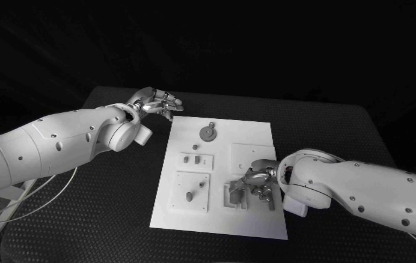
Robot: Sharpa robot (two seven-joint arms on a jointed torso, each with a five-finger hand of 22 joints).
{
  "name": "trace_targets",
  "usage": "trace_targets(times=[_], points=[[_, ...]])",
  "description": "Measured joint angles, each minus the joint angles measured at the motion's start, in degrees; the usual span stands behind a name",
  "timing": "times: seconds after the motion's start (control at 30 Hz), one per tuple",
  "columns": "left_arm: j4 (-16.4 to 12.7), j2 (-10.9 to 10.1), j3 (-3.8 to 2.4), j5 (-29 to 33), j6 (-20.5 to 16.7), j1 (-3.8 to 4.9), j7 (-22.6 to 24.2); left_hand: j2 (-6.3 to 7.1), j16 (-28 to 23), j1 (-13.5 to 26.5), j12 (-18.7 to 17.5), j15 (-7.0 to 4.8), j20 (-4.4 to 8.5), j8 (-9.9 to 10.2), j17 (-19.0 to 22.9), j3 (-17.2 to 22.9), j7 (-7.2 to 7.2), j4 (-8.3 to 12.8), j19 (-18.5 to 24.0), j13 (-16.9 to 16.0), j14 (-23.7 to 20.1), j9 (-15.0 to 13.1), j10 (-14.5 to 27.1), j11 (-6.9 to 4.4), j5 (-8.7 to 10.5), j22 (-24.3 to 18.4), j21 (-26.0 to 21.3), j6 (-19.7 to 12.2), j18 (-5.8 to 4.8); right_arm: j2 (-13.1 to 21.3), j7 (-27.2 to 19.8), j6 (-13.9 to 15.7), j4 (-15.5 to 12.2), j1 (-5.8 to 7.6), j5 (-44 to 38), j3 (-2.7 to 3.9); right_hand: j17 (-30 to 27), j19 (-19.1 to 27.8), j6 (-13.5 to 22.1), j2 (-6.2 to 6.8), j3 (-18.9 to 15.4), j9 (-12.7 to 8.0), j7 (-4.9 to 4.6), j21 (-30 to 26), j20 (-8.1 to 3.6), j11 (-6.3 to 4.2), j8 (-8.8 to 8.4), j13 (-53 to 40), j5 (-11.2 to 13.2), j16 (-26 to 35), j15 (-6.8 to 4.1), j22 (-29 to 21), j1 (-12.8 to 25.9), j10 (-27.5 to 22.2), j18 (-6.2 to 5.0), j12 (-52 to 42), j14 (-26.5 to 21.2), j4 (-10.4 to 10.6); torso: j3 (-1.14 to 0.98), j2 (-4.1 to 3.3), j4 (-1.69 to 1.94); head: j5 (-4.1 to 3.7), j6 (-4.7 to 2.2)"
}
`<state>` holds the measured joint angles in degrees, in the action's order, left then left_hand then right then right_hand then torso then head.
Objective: Assemble the parts on the task board
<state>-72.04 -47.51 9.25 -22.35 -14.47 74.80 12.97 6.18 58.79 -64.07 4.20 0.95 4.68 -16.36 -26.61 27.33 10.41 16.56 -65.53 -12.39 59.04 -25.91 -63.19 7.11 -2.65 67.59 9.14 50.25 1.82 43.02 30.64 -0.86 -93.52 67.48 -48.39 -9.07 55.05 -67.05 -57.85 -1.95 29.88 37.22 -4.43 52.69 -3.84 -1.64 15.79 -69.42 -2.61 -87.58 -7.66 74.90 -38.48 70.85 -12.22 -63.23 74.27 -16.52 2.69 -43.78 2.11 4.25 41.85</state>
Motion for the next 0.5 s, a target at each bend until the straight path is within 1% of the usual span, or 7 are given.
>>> trace_targets(times=[0.2,0.5], points=[[-0.02,0.01,0.00,0.00,0.04,0.00,0.00,0.00,0.00,0.00,0.00,0.00,0.00,-0.12,0.00,0.00,0.00,0.00,0.00,0.00,0.00,0.00,0.00,0.00,0.00,0.00,0.00,0.00,0.00,0.00,0.06,-0.21,-0.26,-0.09,0.00,-0.12,0.00,0.00,-0.02,0.00,0.00,0.02,0.04,0.00,0.01,0.10,-0.01,0.00,0.00,0.00,0.06,0.00,0.00,-0.10,0.00,0.00,-0.06,0.00,-0.04,0.00,-0.08,0.10,0.05],[-0.03,0.00,0.00,0.00,0.07,0.00,0.00,0.00,0.00,0.00,0.00,0.00,0.00,-0.23,0.01,0.00,0.00,0.00,0.00,0.05,0.00,0.00,0.00,0.00,0.00,-0.01,0.00,0.00,0.00,-0.16,0.08,-0.24,-0.13,-0.24,-0.20,-0.16,0.00,0.09,-0.03,0.01,-0.01,0.04,0.06,0.00,0.10,0.21,-0.16,0.04,0.01,0.00,0.11,0.00,0.00,-0.20,-0.01,0.00,-0.11,0.00,-0.06,-0.02,-0.05,0.19,0.00]])
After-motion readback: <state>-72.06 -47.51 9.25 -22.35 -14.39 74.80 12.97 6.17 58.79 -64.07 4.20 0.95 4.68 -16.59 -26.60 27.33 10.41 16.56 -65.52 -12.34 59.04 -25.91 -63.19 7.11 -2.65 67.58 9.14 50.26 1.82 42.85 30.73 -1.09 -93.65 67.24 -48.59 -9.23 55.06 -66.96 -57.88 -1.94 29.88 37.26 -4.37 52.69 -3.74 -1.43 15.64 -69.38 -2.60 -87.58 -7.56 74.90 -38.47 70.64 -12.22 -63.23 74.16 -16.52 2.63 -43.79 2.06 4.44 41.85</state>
